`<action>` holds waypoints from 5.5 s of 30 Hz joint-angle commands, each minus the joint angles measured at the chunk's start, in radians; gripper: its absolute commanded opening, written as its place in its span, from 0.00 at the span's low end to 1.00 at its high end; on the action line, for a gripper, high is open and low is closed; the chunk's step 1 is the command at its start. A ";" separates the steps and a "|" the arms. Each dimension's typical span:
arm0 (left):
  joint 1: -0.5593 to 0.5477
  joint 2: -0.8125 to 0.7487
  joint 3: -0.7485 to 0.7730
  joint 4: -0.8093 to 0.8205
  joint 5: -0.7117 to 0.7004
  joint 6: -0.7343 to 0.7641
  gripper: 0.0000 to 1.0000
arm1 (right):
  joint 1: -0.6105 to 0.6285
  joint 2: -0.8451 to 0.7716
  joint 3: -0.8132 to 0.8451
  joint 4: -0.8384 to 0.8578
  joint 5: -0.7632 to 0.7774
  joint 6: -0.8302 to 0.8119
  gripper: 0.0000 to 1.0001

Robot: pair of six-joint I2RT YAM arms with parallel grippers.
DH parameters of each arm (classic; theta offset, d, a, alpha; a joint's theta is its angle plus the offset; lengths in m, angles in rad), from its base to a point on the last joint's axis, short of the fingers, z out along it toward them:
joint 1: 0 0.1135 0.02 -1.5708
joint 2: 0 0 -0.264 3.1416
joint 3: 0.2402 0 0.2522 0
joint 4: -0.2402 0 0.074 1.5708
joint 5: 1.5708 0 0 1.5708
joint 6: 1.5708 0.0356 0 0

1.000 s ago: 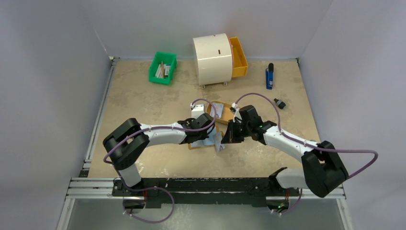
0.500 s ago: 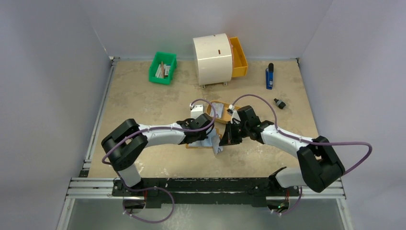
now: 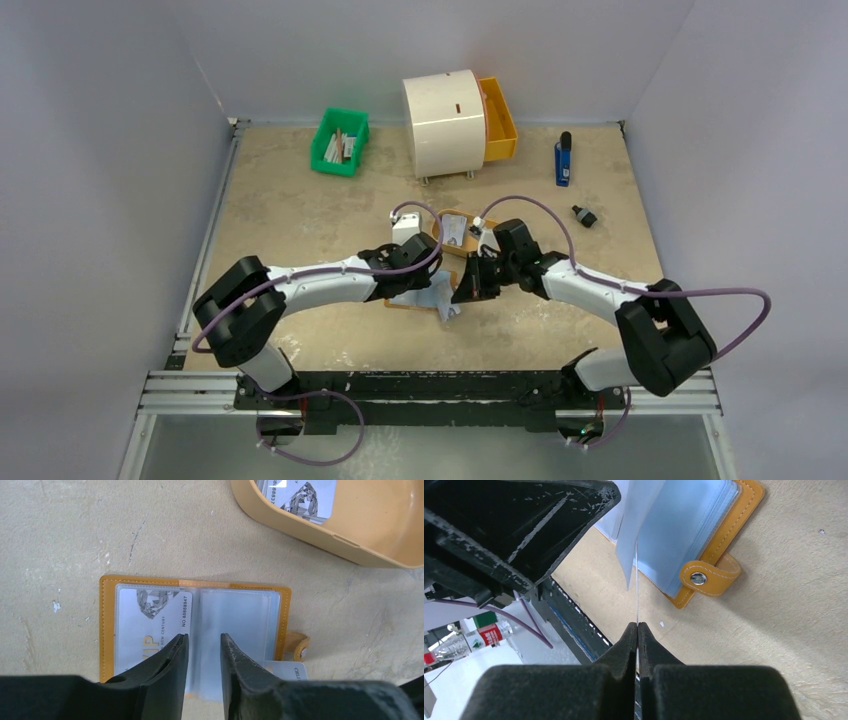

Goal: Put the credit cards into the card holder
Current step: Turn over the card slot in the card holder, then insert the credit card into the card holder.

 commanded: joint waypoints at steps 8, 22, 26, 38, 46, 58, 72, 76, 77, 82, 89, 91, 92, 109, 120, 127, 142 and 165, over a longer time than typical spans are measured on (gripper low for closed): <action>-0.003 -0.093 -0.001 0.030 0.003 -0.006 0.43 | 0.010 0.025 0.061 0.072 -0.058 0.023 0.00; -0.003 -0.088 0.007 0.035 0.012 0.002 0.37 | 0.023 0.045 0.075 0.082 -0.059 0.030 0.00; -0.003 -0.078 0.010 0.010 -0.012 -0.003 0.23 | 0.024 0.042 0.075 0.078 -0.055 0.031 0.00; -0.002 -0.069 0.015 -0.032 -0.068 -0.013 0.00 | 0.024 0.029 0.062 0.074 -0.047 0.033 0.00; -0.002 -0.084 0.014 -0.091 -0.151 0.013 0.00 | 0.025 0.035 0.064 0.077 -0.031 0.048 0.00; 0.003 -0.079 -0.087 -0.101 -0.231 -0.015 0.00 | 0.058 0.099 0.119 0.118 -0.001 0.105 0.00; 0.009 -0.082 -0.126 -0.097 -0.253 -0.037 0.05 | 0.072 0.232 0.173 0.195 -0.004 0.206 0.00; 0.011 -0.103 -0.135 -0.107 -0.265 -0.041 0.13 | 0.075 0.263 0.188 0.203 -0.006 0.210 0.00; 0.012 -0.107 -0.138 -0.111 -0.268 -0.041 0.15 | 0.077 0.270 0.190 0.204 -0.007 0.210 0.00; 0.012 -0.127 -0.144 -0.126 -0.279 -0.047 0.21 | 0.085 0.297 0.201 0.216 -0.016 0.211 0.00; 0.012 -0.119 -0.161 -0.128 -0.289 -0.056 0.21 | 0.098 0.319 0.210 0.227 -0.017 0.213 0.00; 0.012 -0.118 -0.164 -0.129 -0.290 -0.058 0.21 | 0.098 0.325 0.212 0.224 -0.017 0.211 0.00; 0.012 -0.117 -0.166 -0.130 -0.290 -0.060 0.21 | 0.099 0.328 0.212 0.222 -0.016 0.210 0.00; 0.020 -0.154 -0.252 -0.128 -0.290 -0.104 0.15 | 0.103 0.367 0.191 0.307 0.006 0.270 0.00; 0.019 -0.150 -0.273 -0.070 -0.236 -0.110 0.08 | 0.115 0.397 0.177 0.350 0.037 0.325 0.00; 0.020 -0.154 -0.303 -0.034 -0.203 -0.123 0.04 | 0.116 0.405 0.147 0.403 0.073 0.383 0.00; 0.018 -0.154 -0.314 -0.012 -0.185 -0.137 0.03 | 0.158 0.448 0.189 0.392 0.076 0.391 0.00; 0.019 -0.190 -0.336 0.023 -0.141 -0.160 0.01 | 0.201 0.440 0.254 0.310 0.086 0.348 0.36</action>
